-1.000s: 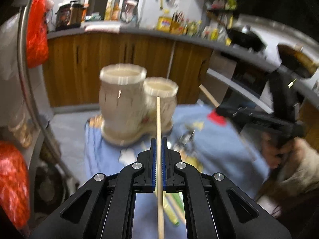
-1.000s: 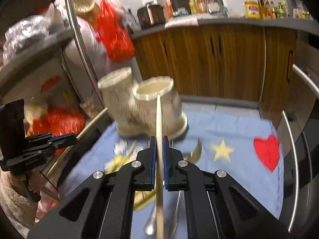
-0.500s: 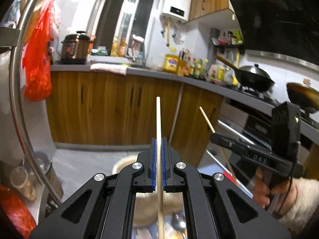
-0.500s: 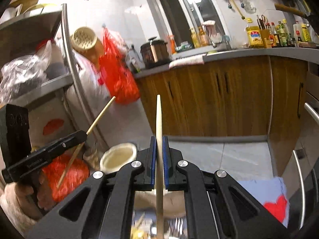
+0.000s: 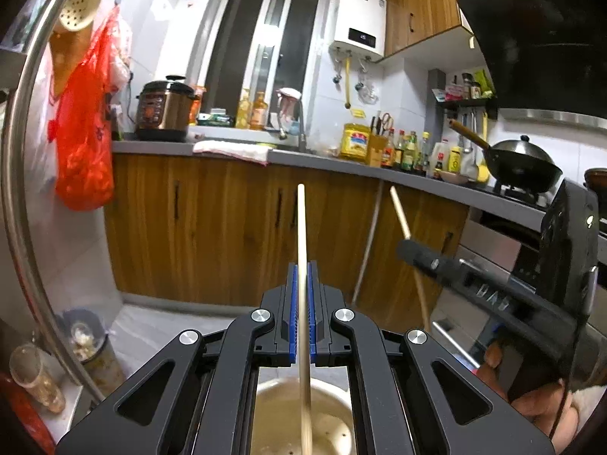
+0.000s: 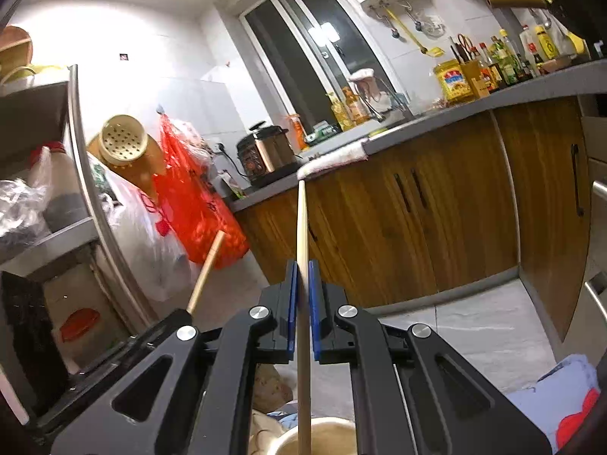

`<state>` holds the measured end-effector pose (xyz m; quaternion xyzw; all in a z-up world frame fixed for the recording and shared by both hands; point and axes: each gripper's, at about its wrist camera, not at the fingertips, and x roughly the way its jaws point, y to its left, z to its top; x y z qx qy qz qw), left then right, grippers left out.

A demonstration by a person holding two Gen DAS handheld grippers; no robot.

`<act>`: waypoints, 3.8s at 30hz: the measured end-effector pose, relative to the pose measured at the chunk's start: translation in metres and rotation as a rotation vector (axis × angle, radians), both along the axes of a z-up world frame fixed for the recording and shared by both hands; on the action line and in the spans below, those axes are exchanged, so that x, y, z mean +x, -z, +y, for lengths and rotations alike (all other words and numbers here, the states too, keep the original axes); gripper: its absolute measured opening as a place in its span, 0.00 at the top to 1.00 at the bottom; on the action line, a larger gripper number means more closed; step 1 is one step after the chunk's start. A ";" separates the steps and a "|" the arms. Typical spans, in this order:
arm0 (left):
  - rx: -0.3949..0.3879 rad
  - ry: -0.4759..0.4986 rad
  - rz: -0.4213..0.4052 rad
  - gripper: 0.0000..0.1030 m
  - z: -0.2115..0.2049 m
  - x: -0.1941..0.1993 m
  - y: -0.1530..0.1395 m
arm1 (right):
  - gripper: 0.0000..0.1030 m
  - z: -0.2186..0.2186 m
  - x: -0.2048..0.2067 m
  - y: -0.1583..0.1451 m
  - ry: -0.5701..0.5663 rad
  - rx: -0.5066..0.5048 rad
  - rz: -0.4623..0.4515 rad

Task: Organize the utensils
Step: 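Lift both wooden sticks, lower them into the ceramic holder cups, open both tools, then move both tools back down over the remaining utensils, then grasp the yellow plastic utensil with the left tool while the right tool grasps a silver spoon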

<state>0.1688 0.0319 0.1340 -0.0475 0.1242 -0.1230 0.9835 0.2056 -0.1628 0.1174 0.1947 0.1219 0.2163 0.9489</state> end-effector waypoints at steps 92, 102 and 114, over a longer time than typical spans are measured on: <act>0.222 0.006 0.480 0.10 -0.005 -0.149 0.151 | 0.35 -0.062 -0.138 0.138 -0.090 -0.568 0.447; 0.238 0.106 0.569 0.50 -0.014 -0.139 0.164 | 0.73 -0.039 -0.126 0.149 -0.200 -0.630 0.501; 0.246 0.152 0.623 0.84 -0.025 -0.131 0.162 | 0.81 -0.032 -0.112 0.152 -0.221 -0.658 0.530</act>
